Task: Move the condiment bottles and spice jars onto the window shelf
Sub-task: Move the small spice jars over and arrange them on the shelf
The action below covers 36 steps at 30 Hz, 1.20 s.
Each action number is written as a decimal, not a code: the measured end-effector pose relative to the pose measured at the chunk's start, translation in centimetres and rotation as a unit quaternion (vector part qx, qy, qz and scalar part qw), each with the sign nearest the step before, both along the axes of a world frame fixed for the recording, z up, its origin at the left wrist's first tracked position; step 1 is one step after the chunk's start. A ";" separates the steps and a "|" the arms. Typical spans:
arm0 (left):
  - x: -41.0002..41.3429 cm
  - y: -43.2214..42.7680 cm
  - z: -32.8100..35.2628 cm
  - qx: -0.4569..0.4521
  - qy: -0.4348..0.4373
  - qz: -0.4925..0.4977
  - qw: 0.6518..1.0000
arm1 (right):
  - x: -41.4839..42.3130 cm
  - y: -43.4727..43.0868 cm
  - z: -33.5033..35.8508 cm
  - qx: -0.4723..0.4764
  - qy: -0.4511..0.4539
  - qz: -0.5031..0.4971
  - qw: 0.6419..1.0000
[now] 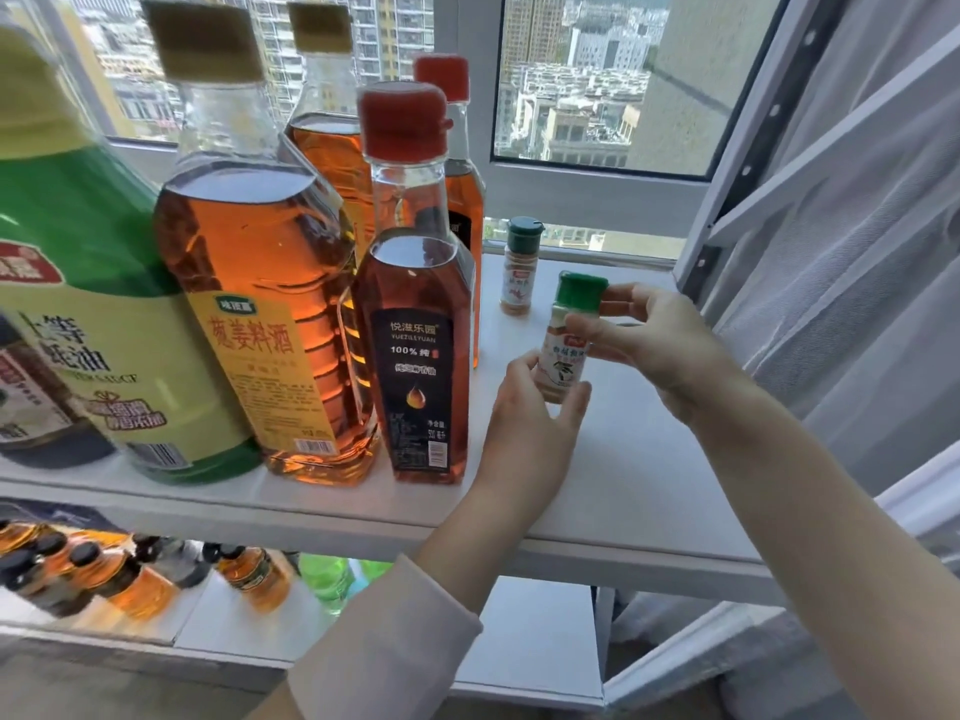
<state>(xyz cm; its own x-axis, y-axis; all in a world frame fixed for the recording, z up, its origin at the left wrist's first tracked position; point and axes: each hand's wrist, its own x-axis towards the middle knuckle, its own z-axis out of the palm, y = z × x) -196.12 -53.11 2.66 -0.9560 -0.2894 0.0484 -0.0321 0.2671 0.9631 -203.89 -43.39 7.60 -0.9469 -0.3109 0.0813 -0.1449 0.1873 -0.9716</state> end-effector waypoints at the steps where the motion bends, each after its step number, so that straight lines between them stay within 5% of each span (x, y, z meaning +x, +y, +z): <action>1: 0.1 -0.1 0.0 -0.004 -0.007 0.009 1.000 | -0.4 -0.3 0.0 0.007 0.012 0.000 1.000; 36: 2.3 0.3 0.5 -0.044 0.010 0.027 0.999 | -5.1 -5.1 -3.0 0.038 0.079 -0.052 0.995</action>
<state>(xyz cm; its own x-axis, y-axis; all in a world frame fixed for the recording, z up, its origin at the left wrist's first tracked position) -193.86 -52.83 3.19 -0.9380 -0.3334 0.0950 -0.0293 0.3493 0.9366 -208.95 -48.47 4.58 -0.9515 -0.2239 0.2109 -0.2703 0.2817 -0.9206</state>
